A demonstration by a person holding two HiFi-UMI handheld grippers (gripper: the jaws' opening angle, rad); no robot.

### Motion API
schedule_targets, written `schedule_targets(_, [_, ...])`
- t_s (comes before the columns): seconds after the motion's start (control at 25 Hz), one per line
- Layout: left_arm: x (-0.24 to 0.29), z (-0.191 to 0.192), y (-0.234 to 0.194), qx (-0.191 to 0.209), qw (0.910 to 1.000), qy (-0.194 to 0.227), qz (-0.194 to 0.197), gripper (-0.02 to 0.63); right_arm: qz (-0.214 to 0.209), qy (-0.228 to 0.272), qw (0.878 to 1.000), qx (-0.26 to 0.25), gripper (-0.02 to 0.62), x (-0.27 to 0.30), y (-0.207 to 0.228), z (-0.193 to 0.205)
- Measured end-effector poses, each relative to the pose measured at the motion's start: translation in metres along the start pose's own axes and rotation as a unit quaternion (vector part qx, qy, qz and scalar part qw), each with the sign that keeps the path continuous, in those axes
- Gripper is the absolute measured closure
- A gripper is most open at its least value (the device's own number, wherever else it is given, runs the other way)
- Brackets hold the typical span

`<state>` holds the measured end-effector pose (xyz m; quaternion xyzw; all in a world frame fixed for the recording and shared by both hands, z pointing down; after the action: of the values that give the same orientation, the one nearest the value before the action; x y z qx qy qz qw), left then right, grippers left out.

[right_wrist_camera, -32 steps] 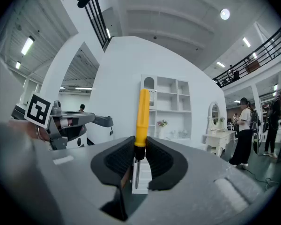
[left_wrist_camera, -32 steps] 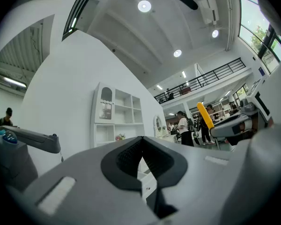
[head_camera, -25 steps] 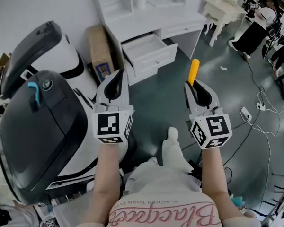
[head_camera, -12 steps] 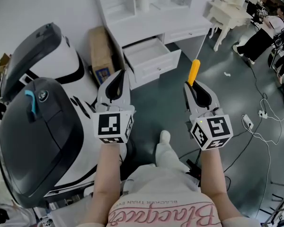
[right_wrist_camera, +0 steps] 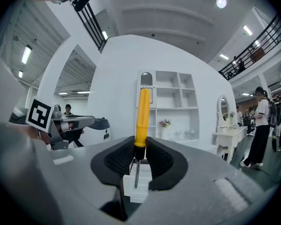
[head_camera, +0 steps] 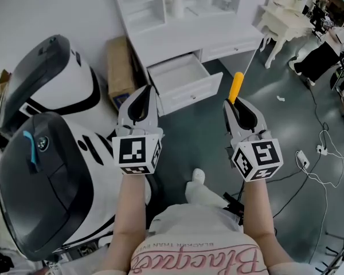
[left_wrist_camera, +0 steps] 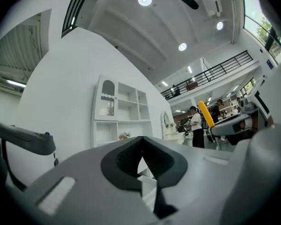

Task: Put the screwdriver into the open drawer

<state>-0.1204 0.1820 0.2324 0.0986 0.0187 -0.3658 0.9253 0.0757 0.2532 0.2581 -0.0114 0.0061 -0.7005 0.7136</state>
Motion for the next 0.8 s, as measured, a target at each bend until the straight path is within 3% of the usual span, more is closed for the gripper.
schedule_targets(0.8, [0.117, 0.030, -0.043, -0.008, 0.9982, -0.031, -0.051, 0.594, -0.050, -0.021, 0.999, -0.001, 0.516, 0.143, 0.064, 0.009])
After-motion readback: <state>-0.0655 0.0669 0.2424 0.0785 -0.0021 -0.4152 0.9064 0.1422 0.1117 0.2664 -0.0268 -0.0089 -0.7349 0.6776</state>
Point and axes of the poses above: the fingertips, and each gripper's own axes: x forward along the fingers, y to its right, z out of its underside, the point moved 2 cm from there along -x, backward along the fingers, and after that the axes turned 13 degrees about z, right-handed, at the moved point
